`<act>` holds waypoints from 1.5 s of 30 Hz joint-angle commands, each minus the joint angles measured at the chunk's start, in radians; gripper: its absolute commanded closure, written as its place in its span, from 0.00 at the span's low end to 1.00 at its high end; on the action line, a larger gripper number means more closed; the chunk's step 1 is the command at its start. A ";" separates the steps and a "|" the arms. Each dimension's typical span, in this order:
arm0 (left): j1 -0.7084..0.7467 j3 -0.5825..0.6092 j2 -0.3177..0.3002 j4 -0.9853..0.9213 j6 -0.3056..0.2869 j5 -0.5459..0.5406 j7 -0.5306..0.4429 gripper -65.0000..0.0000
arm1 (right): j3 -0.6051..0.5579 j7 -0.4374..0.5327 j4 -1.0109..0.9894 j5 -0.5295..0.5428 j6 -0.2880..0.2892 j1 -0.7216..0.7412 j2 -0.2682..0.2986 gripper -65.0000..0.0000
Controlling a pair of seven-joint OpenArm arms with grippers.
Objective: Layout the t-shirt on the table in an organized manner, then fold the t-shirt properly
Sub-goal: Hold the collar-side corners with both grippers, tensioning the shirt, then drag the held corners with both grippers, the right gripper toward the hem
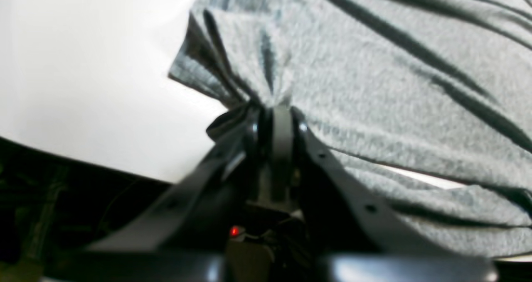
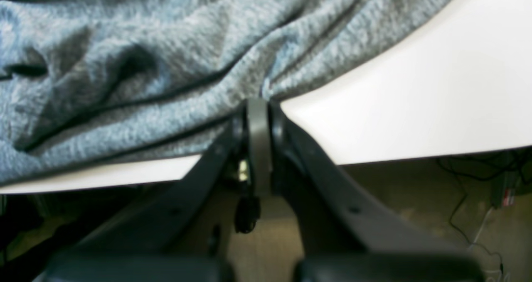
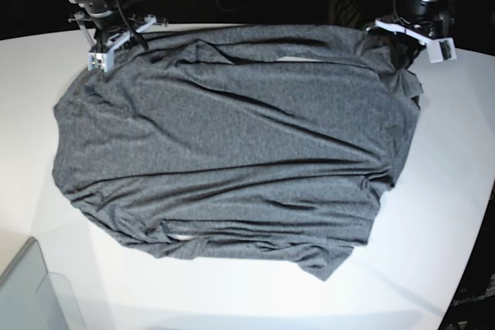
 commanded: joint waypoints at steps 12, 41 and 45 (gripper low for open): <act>0.007 -0.066 0.000 0.037 -0.004 -0.002 -0.024 1.00 | 0.161 0.011 0.110 0.214 0.006 0.019 0.008 1.00; -0.158 -0.066 0.000 0.027 0.004 0.000 0.094 1.00 | 0.123 0.003 0.090 0.211 0.005 0.238 0.028 1.00; -0.205 -0.066 0.002 0.027 0.004 0.000 0.204 1.00 | 0.080 0.003 0.047 0.211 0.005 0.270 0.044 1.00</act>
